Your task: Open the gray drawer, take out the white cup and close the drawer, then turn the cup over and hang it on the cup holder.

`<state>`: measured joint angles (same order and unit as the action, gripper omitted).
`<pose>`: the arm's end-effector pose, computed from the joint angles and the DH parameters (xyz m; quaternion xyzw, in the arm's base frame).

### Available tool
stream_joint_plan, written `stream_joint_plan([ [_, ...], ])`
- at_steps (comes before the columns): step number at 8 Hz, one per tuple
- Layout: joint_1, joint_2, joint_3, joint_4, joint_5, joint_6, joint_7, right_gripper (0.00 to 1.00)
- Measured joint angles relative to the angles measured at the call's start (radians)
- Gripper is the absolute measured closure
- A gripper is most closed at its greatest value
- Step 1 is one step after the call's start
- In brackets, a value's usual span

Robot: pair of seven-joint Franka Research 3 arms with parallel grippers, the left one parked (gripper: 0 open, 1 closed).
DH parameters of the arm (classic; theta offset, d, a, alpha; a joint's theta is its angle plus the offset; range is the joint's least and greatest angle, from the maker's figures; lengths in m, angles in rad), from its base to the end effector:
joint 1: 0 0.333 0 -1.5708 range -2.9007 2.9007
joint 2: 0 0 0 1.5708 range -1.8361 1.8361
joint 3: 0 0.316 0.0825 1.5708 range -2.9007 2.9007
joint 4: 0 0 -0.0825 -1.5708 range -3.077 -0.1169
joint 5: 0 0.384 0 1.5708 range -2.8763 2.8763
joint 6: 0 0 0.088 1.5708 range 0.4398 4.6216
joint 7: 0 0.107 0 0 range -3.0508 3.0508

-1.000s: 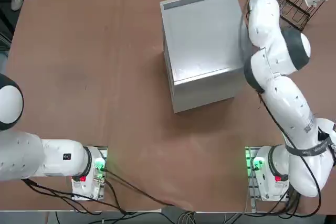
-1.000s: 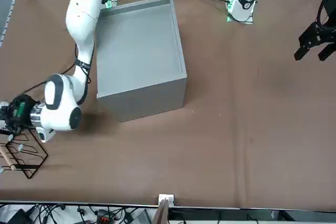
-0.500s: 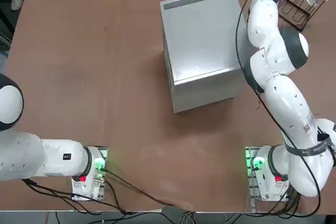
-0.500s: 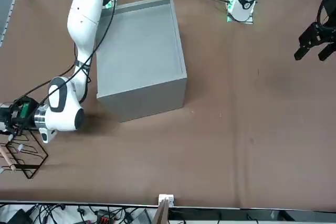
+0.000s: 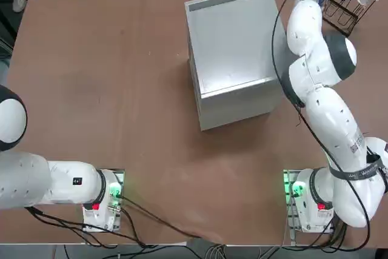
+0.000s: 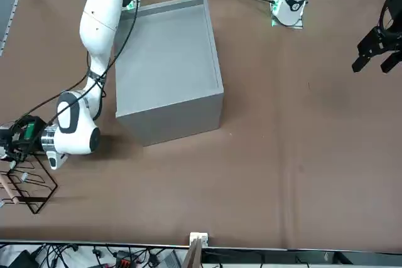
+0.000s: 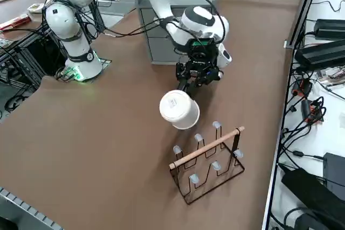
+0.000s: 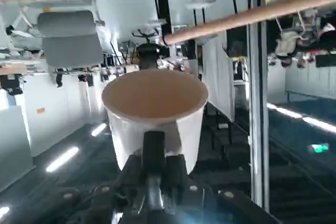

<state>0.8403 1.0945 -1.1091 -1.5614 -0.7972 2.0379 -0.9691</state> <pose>0.6944 -0.0470 0.2971 0.5097 0.4673 -0.4687 0.5496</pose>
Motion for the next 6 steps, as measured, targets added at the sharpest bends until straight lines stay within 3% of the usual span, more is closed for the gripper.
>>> stream_joint_plan([
  [2,-0.004,0.0,0.016,-0.022,-0.078,0.009,0.079,0.81],
  [6,-0.042,0.012,0.081,-0.037,-0.218,0.029,0.201,0.81],
])
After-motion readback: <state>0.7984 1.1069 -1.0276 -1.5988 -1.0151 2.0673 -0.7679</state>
